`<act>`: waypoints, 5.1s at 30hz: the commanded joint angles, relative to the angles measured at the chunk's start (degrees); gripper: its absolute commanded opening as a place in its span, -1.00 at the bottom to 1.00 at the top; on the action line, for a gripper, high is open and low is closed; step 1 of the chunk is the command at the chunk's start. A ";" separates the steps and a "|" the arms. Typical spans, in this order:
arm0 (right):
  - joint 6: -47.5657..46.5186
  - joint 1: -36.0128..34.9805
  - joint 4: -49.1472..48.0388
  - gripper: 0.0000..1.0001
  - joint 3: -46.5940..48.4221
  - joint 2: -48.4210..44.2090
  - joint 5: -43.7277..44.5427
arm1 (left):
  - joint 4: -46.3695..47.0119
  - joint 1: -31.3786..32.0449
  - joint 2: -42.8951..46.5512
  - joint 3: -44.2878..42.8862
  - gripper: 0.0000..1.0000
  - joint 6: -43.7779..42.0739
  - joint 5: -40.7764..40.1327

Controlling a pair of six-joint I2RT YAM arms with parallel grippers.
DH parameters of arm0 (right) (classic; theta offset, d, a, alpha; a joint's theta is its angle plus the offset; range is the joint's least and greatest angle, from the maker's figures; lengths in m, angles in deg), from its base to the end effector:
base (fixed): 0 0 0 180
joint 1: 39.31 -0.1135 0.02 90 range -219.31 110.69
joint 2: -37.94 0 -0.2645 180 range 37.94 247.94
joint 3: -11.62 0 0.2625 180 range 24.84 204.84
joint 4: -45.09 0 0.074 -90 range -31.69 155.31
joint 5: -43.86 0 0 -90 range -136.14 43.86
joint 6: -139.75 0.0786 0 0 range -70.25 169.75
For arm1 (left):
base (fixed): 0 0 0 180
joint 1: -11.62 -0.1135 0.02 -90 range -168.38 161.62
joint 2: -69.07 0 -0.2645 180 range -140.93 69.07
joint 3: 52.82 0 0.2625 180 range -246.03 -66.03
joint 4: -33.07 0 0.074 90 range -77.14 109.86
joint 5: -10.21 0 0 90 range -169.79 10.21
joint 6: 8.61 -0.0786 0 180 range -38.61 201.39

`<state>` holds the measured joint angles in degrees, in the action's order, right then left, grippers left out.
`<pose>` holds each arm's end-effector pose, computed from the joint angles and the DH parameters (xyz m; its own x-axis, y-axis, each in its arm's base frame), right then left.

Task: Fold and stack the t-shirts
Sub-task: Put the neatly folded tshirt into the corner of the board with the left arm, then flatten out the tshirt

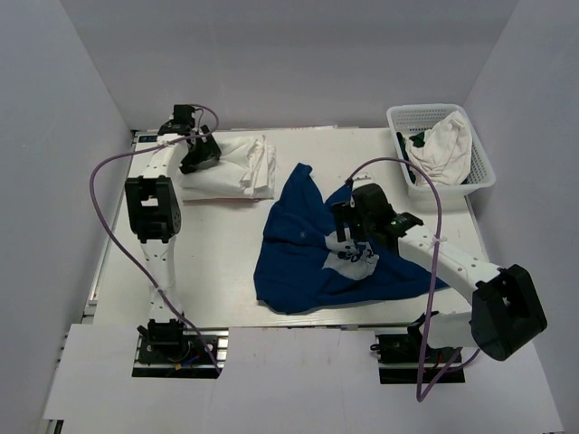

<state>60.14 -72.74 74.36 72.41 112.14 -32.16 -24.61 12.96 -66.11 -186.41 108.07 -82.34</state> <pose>0.2723 0.1570 0.2053 -0.6262 -0.2036 -0.7526 -0.2780 0.9602 -0.0285 0.5479 -0.0093 0.1616 -0.7681 -0.4307 -0.4738 -0.3853 0.9019 -0.1953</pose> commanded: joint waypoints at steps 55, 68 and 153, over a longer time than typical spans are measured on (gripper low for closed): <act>7.71 2.93 -4.54 0.81 -3.36 -11.87 2.63 | 12.92 -8.91 38.22 32.91 0.98 4.44 15.81; 7.80 3.64 -3.66 0.81 -7.93 -13.63 1.58 | 13.44 -1.78 27.19 36.47 0.98 0.83 6.95; 12.01 10.23 0.30 0.81 4.82 -0.63 2.11 | 13.43 -14.01 28.74 33.06 0.98 11.20 20.56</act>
<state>67.86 -63.67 78.06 79.03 114.12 -28.14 -12.18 -4.22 -50.11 -162.54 117.07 -68.77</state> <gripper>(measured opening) 0.903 0.987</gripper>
